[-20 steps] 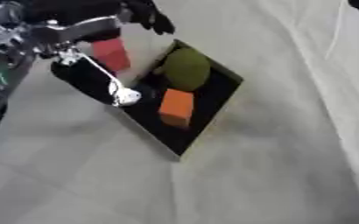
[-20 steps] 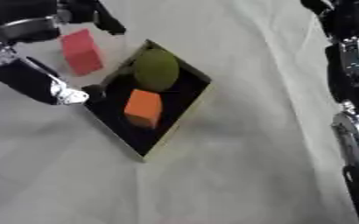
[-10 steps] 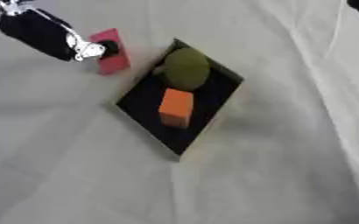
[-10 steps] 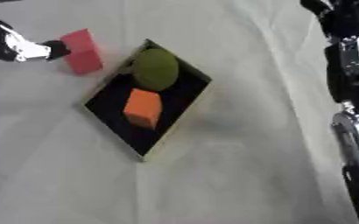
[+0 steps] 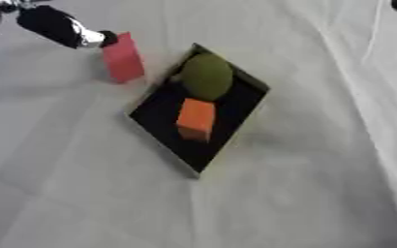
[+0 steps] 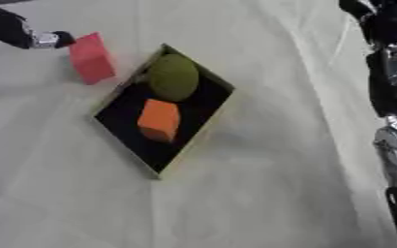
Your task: Pick up objects on the table and place them in the box.
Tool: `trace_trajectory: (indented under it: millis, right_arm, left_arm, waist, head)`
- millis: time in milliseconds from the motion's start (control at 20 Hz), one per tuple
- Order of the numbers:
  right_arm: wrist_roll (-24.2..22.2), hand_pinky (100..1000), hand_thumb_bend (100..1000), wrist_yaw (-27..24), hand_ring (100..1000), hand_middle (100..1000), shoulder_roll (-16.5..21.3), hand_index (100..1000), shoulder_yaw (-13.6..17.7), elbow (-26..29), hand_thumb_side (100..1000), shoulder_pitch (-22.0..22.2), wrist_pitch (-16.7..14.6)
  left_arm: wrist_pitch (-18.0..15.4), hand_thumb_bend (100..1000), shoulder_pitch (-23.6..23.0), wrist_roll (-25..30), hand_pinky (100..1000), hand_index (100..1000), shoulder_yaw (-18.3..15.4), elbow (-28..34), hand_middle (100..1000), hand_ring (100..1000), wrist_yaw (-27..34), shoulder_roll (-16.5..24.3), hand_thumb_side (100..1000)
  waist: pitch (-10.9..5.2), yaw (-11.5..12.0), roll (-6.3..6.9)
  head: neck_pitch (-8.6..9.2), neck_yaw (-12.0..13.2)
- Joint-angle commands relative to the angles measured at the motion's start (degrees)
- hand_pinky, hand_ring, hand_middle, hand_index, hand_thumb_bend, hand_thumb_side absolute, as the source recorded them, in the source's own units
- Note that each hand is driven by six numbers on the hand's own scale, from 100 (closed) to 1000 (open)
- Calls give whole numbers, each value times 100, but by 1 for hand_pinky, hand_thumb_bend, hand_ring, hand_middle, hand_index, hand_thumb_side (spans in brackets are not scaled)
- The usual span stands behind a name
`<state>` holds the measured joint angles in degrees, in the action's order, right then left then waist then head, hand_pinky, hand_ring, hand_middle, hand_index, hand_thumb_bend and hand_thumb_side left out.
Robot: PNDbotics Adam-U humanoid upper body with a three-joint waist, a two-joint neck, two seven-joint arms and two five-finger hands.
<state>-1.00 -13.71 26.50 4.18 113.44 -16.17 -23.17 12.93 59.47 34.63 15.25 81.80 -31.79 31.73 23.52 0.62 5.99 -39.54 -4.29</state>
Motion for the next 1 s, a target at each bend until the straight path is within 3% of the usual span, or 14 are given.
trace_trajectory:
  millis: [50,300,700,1000]
  right_arm:
    - [-8,883,100,7,935,702,105,811,27,116,631,-67,-3]
    - [-15,884,100,40,936,701,110,811,21,116,632,-52,18]
    - [50,884,100,67,936,698,172,808,42,116,636,41,96]
    - [65,884,100,41,935,698,187,808,33,116,637,31,131]
  left_arm:
    - [-19,590,165,-25,934,924,-110,-199,825,871,-74,59,379]
    - [-22,639,206,75,945,929,-130,-502,830,879,13,51,413]
    - [-87,674,149,467,952,934,-2,-550,836,888,292,343,425]
    - [-94,697,126,582,955,936,77,-830,839,892,205,313,426]
  waist:
    - [-78,-30,67]
    - [-55,-65,126]
    - [-155,56,248]
    - [-188,95,270]
  head:
    - [124,34]
    - [166,1]
    - [45,-145]
    - [22,-138]
